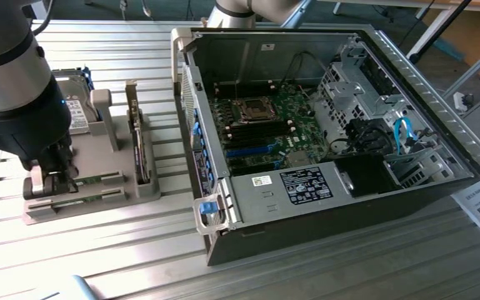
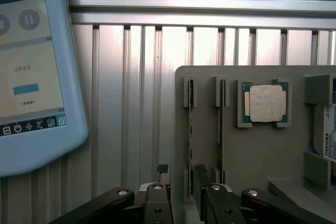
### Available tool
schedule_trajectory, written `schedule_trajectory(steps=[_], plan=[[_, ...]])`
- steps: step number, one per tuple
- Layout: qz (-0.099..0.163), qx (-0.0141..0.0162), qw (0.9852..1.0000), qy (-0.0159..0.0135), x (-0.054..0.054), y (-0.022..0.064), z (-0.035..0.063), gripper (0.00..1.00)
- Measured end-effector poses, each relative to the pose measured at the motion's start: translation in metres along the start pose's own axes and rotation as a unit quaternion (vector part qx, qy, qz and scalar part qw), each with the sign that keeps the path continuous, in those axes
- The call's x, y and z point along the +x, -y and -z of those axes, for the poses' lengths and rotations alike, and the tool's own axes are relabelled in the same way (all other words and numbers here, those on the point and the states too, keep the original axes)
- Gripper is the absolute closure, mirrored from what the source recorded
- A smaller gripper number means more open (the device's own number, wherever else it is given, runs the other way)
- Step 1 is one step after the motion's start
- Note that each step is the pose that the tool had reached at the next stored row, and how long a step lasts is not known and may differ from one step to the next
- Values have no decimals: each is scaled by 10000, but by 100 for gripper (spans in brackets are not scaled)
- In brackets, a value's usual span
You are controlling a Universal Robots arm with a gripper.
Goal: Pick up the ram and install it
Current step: 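Pick up the ram and move it above insertion slot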
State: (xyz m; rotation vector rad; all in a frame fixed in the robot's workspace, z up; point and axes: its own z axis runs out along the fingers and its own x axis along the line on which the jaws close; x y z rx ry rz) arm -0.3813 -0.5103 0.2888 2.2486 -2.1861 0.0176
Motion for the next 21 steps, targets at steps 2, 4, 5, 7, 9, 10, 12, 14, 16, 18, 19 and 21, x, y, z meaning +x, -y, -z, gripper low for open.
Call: schedule_trajectory(steps=[2,4,5,7,9,10,12,14,16,18,19,21], plan=[[0,1,10000,0,0,1,-1,69],[0,0,10000,4,0,2,-1,69],[1,0,10000,11,2,4,-1,69],[1,-7,10000,32,6,9,-1,69],[0,-10,10000,45,7,11,-2,69],[0,-11,10000,45,7,11,-1,69],[1,-11,10000,45,8,11,-1,69],[1,-11,10000,45,8,11,-1,69],[0,-12,10000,51,9,11,-1,69],[1,-38,10000,67,12,19,-3,69],[1,-52,10000,69,13,23,-1,69],[1,-86,9999,74,13,32,-2,69]])
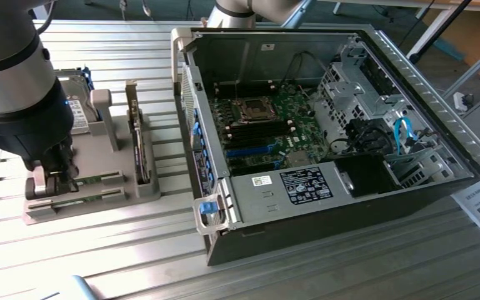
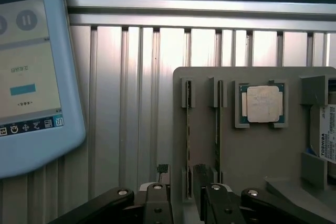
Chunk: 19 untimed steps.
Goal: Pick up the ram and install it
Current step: 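Pick up the ram and move it above insertion slot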
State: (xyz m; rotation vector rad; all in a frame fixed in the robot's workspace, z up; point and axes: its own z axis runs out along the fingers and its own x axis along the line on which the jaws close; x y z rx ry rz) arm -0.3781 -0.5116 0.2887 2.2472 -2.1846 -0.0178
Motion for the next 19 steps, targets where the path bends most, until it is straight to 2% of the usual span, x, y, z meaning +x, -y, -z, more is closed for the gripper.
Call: schedule_trajectory(steps=[3,11,19], plan=[[0,-19,10000,1,1,7,0,69],[0,-20,10000,1,1,8,-21,69],[0,-20,10000,1,10,10,-197,69]])
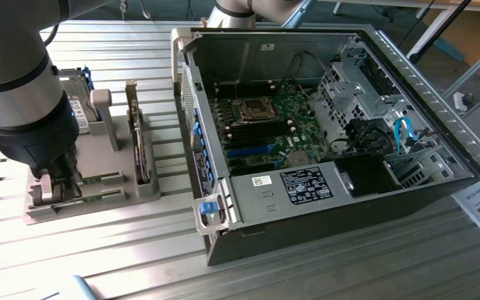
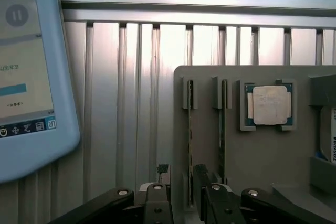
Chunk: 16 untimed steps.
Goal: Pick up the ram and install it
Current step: 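Pick up the ram and move it above insertion slot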
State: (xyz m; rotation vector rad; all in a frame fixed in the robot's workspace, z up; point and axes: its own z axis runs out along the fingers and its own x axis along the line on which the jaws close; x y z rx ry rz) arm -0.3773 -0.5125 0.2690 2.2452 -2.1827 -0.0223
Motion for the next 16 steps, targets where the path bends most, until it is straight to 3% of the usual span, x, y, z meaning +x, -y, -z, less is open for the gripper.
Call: schedule_trajectory(steps=[9,16], plan=[[0,0,10000,1,8,3,-195,69],[0,-3,10000,1,8,3,-203,69]])
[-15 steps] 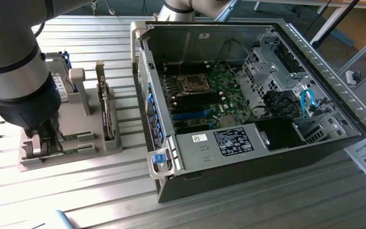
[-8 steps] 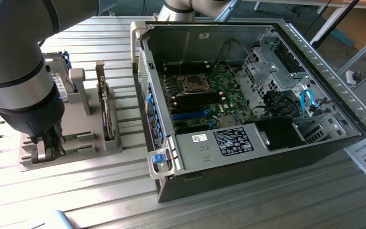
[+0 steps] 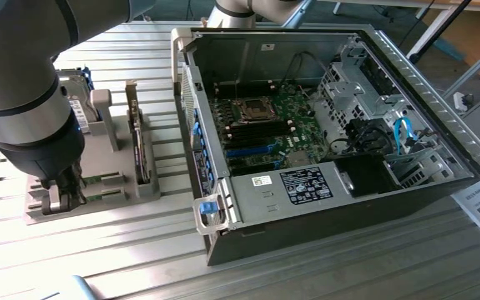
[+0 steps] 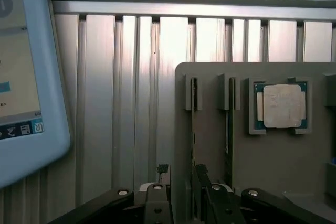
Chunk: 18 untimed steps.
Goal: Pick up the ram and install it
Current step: 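Pick up the ram and move it above insertion slot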
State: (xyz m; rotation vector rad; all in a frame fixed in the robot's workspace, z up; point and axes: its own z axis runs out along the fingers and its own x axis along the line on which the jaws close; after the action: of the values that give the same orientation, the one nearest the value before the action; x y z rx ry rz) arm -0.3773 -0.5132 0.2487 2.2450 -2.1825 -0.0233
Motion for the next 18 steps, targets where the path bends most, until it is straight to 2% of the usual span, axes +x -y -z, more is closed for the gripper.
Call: schedule_trajectory(steps=[2,7,12,15,18], plan=[[1,2,10000,1,1,13,-2,69],[0,-1,10000,0,4,114,1,69],[0,-1,10000,0,4,116,-5,69],[0,0,10000,1,4,118,-109,69],[0,-1,10000,0,5,118,-126,69]])
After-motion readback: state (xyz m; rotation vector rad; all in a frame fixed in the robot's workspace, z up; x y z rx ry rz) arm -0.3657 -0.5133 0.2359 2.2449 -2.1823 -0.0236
